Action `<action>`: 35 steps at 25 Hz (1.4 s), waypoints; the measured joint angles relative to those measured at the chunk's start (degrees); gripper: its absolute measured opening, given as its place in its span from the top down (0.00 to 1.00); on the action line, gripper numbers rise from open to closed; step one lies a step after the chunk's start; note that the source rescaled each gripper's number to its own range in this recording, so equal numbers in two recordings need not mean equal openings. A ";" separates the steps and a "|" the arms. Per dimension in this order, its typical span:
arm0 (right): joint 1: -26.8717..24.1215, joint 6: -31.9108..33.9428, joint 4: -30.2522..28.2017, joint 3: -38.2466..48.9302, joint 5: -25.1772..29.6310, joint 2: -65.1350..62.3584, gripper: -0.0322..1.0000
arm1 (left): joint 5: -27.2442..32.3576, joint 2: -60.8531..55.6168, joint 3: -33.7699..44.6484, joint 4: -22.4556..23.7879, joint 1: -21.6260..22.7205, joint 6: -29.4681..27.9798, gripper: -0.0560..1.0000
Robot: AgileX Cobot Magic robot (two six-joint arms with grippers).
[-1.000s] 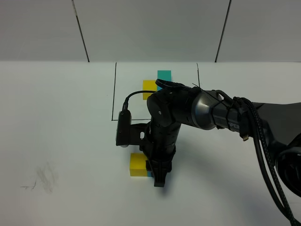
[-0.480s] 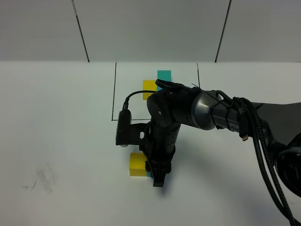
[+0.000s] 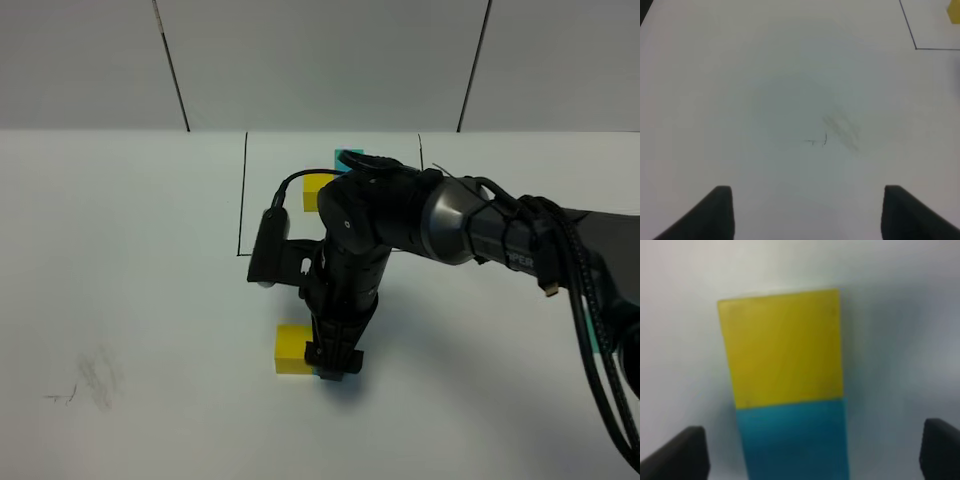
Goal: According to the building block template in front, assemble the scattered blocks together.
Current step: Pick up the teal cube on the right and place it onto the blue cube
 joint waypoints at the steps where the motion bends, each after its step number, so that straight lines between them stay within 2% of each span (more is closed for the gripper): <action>1: -0.25 2.87 -0.60 0.00 0.67 -0.88 0.25 | 0.00 0.00 0.00 0.00 0.00 0.00 0.55; 8: -3.61 23.39 -5.52 0.00 2.30 -8.14 0.26 | 0.00 0.00 0.00 0.00 0.00 0.00 0.55; 15: -8.91 39.66 -9.45 0.00 8.66 -13.42 0.27 | 0.00 0.00 0.00 0.00 0.00 0.00 0.55; 18: -11.96 41.87 -10.10 0.14 10.53 -16.03 0.27 | 0.00 0.00 0.00 0.00 0.00 0.00 0.55; 22: -16.89 42.44 -10.15 3.71 9.46 -21.45 0.27 | 0.00 0.00 0.00 0.00 0.00 0.00 0.55; 30: -26.76 43.42 -10.23 20.61 -0.14 -33.87 0.27 | 0.00 0.00 0.00 0.00 0.00 0.00 0.55; 35: -31.99 46.27 -10.29 28.83 -6.23 -35.37 0.27 | 0.00 0.00 0.00 0.00 0.00 0.00 0.55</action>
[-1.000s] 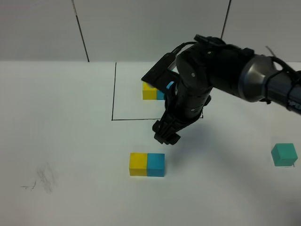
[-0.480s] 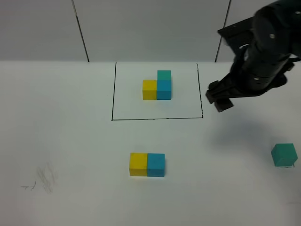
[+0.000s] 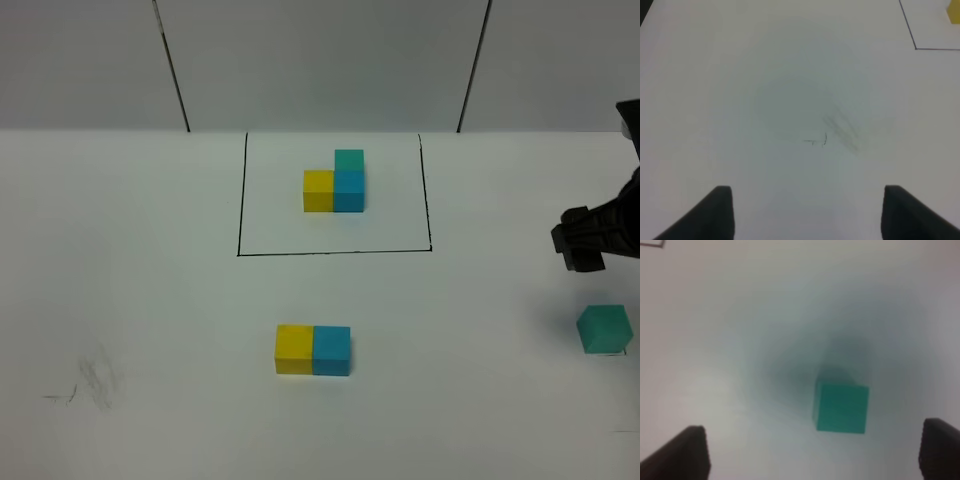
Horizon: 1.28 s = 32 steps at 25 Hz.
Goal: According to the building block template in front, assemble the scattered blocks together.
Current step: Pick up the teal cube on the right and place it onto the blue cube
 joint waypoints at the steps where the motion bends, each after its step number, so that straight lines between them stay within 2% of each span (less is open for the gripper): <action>1: -0.84 0.17 0.00 1.71 -1.38 0.00 0.27 | 0.00 0.00 0.00 0.00 0.00 0.00 0.55; 5: -2.33 0.04 0.06 6.41 -7.39 0.18 0.27 | 0.00 0.00 0.00 0.00 0.00 0.00 0.55; 9: -2.33 -0.75 0.06 7.34 -11.01 2.02 0.27 | 0.00 0.00 0.00 0.00 0.00 0.00 0.55; 17: -5.09 -1.87 -0.02 7.34 -13.35 7.64 0.27 | 0.00 0.00 0.00 0.00 0.00 0.00 0.55; 32: -6.24 -3.85 -0.02 7.34 -17.13 15.23 0.27 | 0.00 0.00 0.00 0.00 0.00 0.00 0.55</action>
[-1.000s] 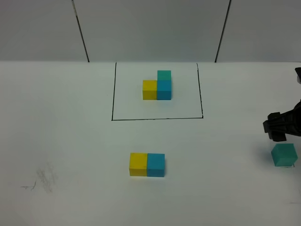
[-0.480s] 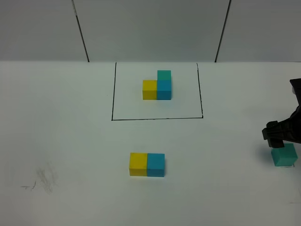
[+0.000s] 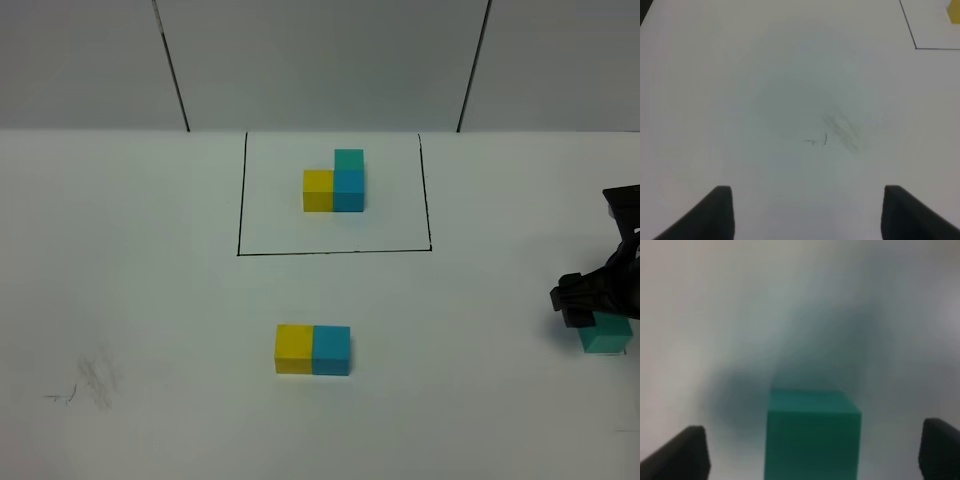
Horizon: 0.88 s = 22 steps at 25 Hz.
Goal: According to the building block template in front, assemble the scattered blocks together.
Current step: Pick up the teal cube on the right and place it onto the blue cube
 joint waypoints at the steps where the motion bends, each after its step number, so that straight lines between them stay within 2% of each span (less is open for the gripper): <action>1: 0.00 0.00 0.05 0.00 -0.06 0.55 0.27 | 0.00 0.00 0.00 0.00 0.00 0.00 0.55; 8: 0.00 -0.11 0.05 0.00 -1.60 3.85 0.28 | 0.00 0.00 0.00 0.00 0.00 0.00 0.55; 12: 0.00 -1.00 0.05 0.00 -1.77 4.31 0.37 | 0.00 0.00 0.00 0.00 0.00 0.00 0.55; 14: 0.00 -1.17 0.05 0.00 -1.95 4.31 0.49 | 0.00 0.00 0.00 0.00 0.00 0.00 0.55; 16: 0.00 -1.23 0.05 0.00 -2.14 4.49 0.65 | 0.00 0.00 0.00 0.00 0.00 0.00 0.55; 19: 0.00 -1.34 0.19 0.00 -2.56 4.71 0.96 | 0.00 0.00 0.00 0.00 0.00 0.00 0.55; 22: 0.00 -1.38 0.23 0.00 -2.63 4.71 0.96 | 0.00 0.00 0.00 0.00 0.00 0.00 0.55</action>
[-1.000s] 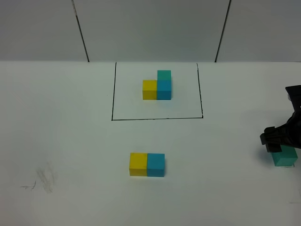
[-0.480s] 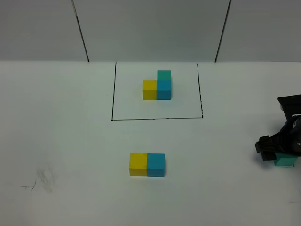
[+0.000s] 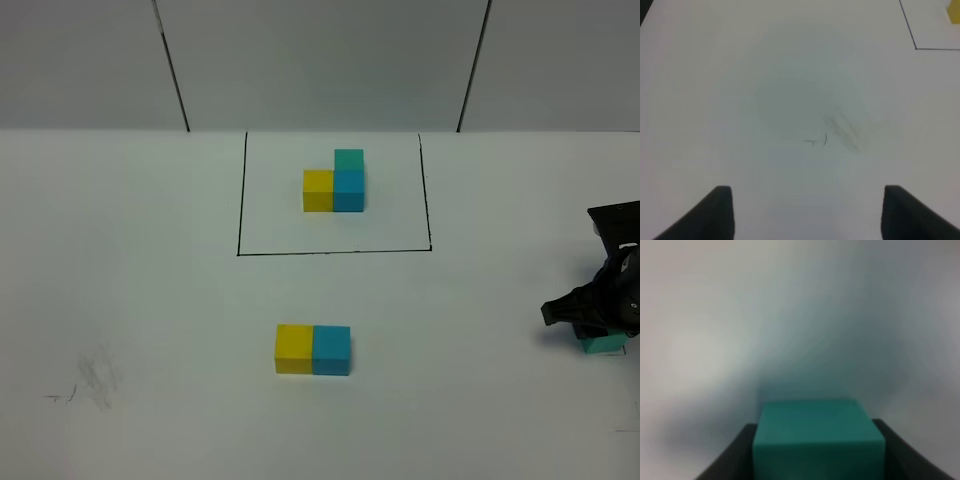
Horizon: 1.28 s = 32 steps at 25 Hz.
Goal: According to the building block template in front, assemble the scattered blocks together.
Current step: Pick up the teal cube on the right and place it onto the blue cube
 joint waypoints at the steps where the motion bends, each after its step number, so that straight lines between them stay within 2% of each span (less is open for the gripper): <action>1: 0.00 0.00 0.00 0.00 0.00 0.00 0.96 | 0.00 0.00 0.00 0.00 0.00 0.00 0.55; 12: 0.00 1.24 0.99 0.00 0.25 -5.30 0.96 | 0.00 0.00 0.00 0.00 0.00 0.00 0.55; 17: 1.77 3.90 1.89 0.00 3.83 -10.96 0.96 | 0.00 0.00 0.00 0.00 0.00 0.00 0.55; 20: 4.46 5.62 3.74 -0.85 6.32 -13.23 0.96 | 0.00 0.00 0.00 0.00 0.00 0.00 0.55; 26: 14.10 9.93 5.82 -8.01 11.81 -13.57 0.96 | 0.00 0.00 0.00 0.00 0.00 0.00 0.55; 29: 18.25 14.25 4.85 -11.59 13.59 -13.57 0.96 | 0.00 0.00 0.00 0.00 0.00 0.00 0.55; 32: 21.14 21.37 3.64 -14.23 15.39 -13.13 0.96 | 0.00 0.00 0.00 0.00 0.00 0.00 0.55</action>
